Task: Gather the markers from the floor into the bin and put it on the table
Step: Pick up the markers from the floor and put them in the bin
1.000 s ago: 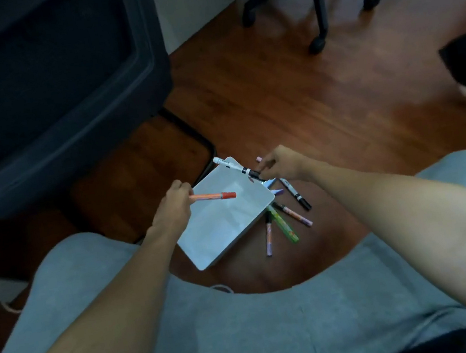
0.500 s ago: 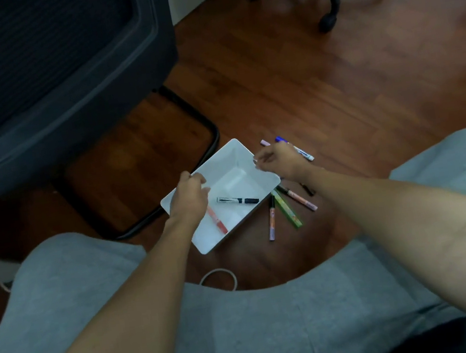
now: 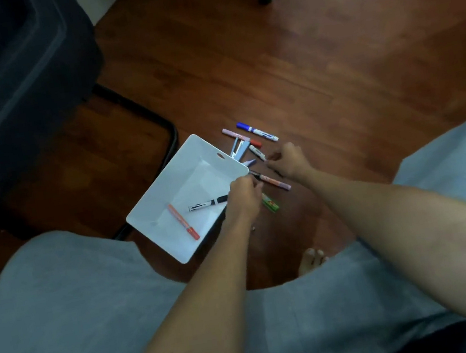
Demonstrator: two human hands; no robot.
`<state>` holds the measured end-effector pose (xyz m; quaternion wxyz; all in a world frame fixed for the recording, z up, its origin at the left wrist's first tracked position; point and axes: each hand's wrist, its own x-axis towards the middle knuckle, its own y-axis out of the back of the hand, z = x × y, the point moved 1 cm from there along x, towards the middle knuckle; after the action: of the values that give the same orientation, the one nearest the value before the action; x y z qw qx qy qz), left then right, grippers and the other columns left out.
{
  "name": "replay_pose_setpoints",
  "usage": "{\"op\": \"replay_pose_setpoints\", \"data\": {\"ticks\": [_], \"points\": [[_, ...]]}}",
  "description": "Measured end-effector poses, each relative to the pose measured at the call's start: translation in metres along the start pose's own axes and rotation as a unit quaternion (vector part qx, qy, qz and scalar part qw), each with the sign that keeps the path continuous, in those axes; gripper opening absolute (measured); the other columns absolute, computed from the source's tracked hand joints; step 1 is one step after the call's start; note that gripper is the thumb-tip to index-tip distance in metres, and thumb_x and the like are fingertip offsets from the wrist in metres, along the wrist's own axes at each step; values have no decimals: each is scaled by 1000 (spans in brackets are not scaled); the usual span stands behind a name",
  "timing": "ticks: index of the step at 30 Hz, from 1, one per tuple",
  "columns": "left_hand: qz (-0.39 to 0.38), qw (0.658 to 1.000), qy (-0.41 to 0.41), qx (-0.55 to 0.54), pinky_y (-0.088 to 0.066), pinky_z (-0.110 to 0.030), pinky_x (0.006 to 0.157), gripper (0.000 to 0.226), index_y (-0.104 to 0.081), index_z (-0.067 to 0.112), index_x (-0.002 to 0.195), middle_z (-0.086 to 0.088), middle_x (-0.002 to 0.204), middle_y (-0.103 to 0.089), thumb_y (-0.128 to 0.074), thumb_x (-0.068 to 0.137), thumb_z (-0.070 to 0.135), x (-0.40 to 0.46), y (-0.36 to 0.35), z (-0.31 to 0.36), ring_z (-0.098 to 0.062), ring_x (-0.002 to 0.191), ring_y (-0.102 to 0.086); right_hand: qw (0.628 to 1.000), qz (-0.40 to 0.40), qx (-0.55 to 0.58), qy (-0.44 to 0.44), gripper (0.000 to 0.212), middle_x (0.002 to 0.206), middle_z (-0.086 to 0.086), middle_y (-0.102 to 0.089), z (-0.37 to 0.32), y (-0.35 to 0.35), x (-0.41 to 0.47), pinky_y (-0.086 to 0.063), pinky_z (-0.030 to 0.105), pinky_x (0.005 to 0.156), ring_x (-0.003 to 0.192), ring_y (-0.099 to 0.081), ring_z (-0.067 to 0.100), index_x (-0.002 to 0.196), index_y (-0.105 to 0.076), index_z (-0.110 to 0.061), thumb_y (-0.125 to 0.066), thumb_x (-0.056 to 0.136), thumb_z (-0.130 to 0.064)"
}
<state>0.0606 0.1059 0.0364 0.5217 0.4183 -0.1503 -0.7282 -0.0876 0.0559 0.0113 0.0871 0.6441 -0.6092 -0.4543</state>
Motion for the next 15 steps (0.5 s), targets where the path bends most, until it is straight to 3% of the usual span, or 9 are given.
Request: {"op": "replay_pose_setpoints", "data": {"ticks": [4,7,10,15], "points": [[-46,996,66,-23,-52,-38,83,23,-66,0,95,-21,101,-70,-57,93,21,-1,-35,-22,-36,96,-68,998,-9,-34,-58,24,110,18,-72,32,-21,5,-47,35,95,112,-62,33,104,-75,-5,-67,84,-16],[-44,990,131,-33,-50,-38,90,29,-64,-4,110,-24,115,-66,-59,93,19,1,-48,-32,-39,112,-62,995,-15,-59,-73,23,109,22,-70,50,-39,10,-48,36,89,109,-62,37,102,-73,-4,-62,85,-14],[-57,978,198,-28,-45,-40,99,36,-56,-4,124,-24,131,-54,-57,96,19,3,-62,-44,-38,121,-55,991,-34,-118,-52,18,105,22,-65,65,-50,16,-48,35,77,99,-63,39,94,-69,-5,-64,83,-18],[-69,969,235,20,-49,-42,93,38,-57,-1,122,-21,129,-56,-52,97,28,5,-66,-67,-37,118,-58,980,-64,-187,-14,32,115,18,-58,78,-52,18,-51,39,90,105,-60,36,108,-68,-10,-70,80,-25]]}}
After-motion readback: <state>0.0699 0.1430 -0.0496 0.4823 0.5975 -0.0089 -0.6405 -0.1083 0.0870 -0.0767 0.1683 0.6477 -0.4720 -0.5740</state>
